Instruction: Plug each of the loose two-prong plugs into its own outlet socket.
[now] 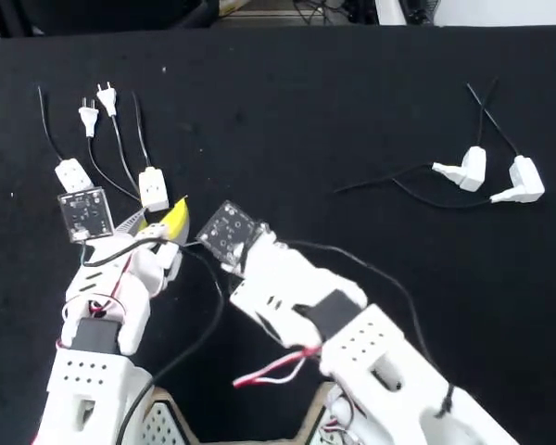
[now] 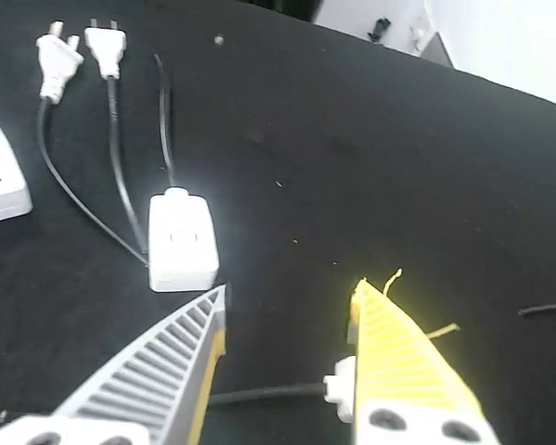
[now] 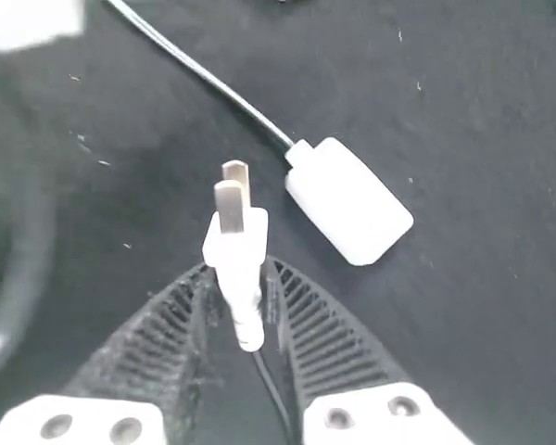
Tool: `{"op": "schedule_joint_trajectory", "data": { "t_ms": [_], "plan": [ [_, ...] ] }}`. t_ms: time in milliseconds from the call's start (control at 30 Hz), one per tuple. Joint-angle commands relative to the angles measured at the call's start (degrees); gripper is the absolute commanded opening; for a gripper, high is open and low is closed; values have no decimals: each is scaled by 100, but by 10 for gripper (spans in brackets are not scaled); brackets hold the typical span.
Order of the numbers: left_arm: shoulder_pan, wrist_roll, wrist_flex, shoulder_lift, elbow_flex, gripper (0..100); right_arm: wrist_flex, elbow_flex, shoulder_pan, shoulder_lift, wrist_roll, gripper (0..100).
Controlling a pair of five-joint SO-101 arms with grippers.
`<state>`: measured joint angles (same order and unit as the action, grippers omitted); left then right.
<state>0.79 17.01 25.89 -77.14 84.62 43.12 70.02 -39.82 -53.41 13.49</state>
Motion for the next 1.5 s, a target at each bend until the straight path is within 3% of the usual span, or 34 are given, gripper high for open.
{"op": "schedule_joint_trajectory", "data": {
  "t_ms": [0,167,367,567,900,1067,1300,1467],
  "plan": [
    [233,35,-97,-88,-101,220,-431,259,-273,-637,-70,11],
    [303,35,-97,-88,-92,220,-1442,1077,-299,-1147,-70,11],
    [523,9,-97,-88,-48,223,-1512,1147,-360,-1147,-70,11],
    [1059,-1169,-105,-88,119,220,-1512,1138,-325,-1191,-70,11],
    [1103,-1336,-105,-62,119,220,-1503,1051,-325,-1253,-123,10],
    [1095,-1336,-105,-79,119,220,-1354,1112,-325,-1965,-615,10],
    [1095,-1336,-105,-79,119,220,-466,1112,-325,-3187,-633,10],
    [1095,-1336,-105,-79,119,220,-404,1341,-325,-3495,-624,10]
  ]
}}
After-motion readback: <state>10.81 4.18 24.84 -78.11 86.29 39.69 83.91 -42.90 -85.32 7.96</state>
